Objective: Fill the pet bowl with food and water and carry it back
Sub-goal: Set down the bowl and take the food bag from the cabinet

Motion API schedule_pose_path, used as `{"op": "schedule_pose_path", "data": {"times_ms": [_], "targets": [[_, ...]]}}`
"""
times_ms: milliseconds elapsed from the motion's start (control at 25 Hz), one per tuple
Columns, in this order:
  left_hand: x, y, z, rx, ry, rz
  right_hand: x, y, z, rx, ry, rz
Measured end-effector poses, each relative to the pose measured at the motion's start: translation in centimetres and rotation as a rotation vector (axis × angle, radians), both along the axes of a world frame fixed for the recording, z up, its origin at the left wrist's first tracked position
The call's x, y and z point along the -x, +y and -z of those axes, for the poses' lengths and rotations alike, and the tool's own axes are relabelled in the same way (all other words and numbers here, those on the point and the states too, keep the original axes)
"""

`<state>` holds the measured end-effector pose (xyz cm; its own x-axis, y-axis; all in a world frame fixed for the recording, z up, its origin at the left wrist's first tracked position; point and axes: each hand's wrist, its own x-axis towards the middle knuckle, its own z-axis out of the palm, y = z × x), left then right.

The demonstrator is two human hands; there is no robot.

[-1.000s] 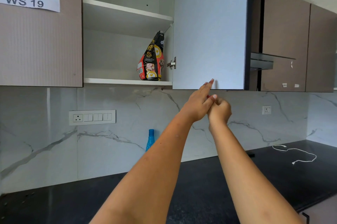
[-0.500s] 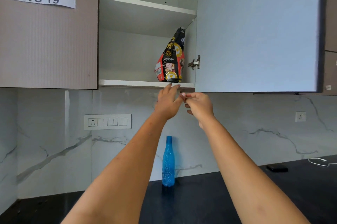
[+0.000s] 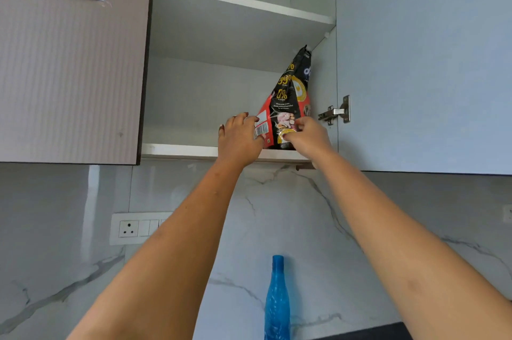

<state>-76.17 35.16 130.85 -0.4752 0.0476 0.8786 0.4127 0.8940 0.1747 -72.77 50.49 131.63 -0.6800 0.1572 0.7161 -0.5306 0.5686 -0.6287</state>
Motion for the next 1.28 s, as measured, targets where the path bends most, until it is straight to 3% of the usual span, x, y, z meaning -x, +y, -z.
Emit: {"op": "schedule_pose_path", "data": {"times_ms": [240, 480, 600, 720, 1000, 1280], "targets": [[4.3, 0.5, -2.4, 0.088, -0.016, -0.057, 8.5, 0.2, -3.2, 0.108, -0.036, 0.069], [6.7, 1.1, -4.3, 0.128, -0.371, -0.054, 11.5, -0.4, -4.8, 0.133, -0.054, 0.084], [8.8, 0.9, -4.7, 0.157, -0.453, -0.065, 12.4, -0.6, -4.6, 0.148, -0.001, 0.069], [9.3, 0.7, -4.7, 0.188, -0.427, -0.057, 12.5, -0.6, -4.1, 0.159, 0.045, 0.094], [6.3, 0.6, -3.5, 0.137, -0.165, 0.016, 9.9, -1.4, -3.2, 0.162, 0.078, 0.269], [4.9, 0.9, -2.5, 0.098, -0.165, 0.14, 6.1, -1.9, -1.2, 0.275, 0.32, 0.359]]}}
